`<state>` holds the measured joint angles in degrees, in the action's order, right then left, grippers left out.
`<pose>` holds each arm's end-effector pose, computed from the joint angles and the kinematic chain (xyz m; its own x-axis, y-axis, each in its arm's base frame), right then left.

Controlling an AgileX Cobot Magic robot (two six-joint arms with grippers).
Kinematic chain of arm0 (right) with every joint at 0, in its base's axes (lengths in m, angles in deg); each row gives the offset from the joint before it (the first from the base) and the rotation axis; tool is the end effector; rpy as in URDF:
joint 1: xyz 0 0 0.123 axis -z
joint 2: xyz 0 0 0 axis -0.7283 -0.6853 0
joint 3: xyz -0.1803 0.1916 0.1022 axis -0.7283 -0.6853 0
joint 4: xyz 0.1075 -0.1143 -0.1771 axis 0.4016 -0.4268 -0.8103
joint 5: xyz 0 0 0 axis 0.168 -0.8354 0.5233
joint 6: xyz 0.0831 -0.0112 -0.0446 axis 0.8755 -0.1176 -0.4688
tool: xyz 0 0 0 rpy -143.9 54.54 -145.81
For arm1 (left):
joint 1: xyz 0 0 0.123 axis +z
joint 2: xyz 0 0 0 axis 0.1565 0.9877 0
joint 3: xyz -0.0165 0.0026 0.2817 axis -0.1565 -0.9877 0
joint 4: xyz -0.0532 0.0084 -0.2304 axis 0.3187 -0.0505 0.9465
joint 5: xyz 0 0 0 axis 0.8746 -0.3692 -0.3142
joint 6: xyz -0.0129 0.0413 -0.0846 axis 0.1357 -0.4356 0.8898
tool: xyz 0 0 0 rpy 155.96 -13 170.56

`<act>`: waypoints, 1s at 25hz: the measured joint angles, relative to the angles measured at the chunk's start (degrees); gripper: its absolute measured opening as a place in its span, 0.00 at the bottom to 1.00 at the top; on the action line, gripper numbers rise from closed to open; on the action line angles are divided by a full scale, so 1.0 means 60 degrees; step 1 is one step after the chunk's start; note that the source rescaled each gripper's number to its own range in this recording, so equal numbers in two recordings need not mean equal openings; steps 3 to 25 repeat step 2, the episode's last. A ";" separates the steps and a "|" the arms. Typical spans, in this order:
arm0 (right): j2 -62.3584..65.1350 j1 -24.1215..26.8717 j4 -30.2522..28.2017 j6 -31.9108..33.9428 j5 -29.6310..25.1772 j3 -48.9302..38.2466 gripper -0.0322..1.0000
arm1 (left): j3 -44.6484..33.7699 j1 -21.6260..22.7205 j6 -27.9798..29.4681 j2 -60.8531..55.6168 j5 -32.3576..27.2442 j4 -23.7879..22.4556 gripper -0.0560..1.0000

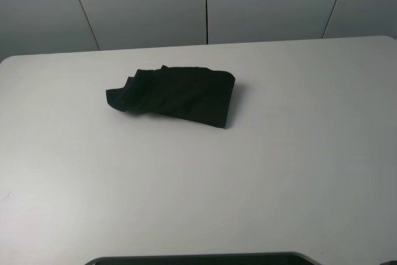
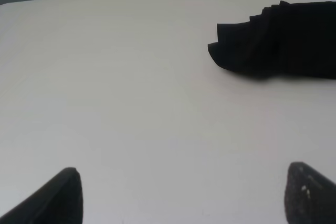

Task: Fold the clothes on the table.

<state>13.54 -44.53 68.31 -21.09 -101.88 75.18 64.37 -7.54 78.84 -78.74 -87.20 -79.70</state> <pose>-0.0158 0.0081 0.2683 -0.4735 -0.0729 -0.8778 -0.0743 0.9963 -0.0427 -0.0127 0.0081 0.2688 -0.4571 0.1085 -0.8828 0.2353 0.9719 -0.0023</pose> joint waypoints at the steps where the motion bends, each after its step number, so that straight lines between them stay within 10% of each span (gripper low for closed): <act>1: 0.0000 0.0000 0.0000 0.0000 0.0000 0.0000 0.99 | 0.0000 0.0000 0.0000 0.0000 0.0000 0.0000 0.99; 25: 0.0000 0.0000 0.0000 0.0000 0.0000 0.0000 0.99 | 0.0000 0.0000 0.0000 0.0000 0.0000 0.0000 0.99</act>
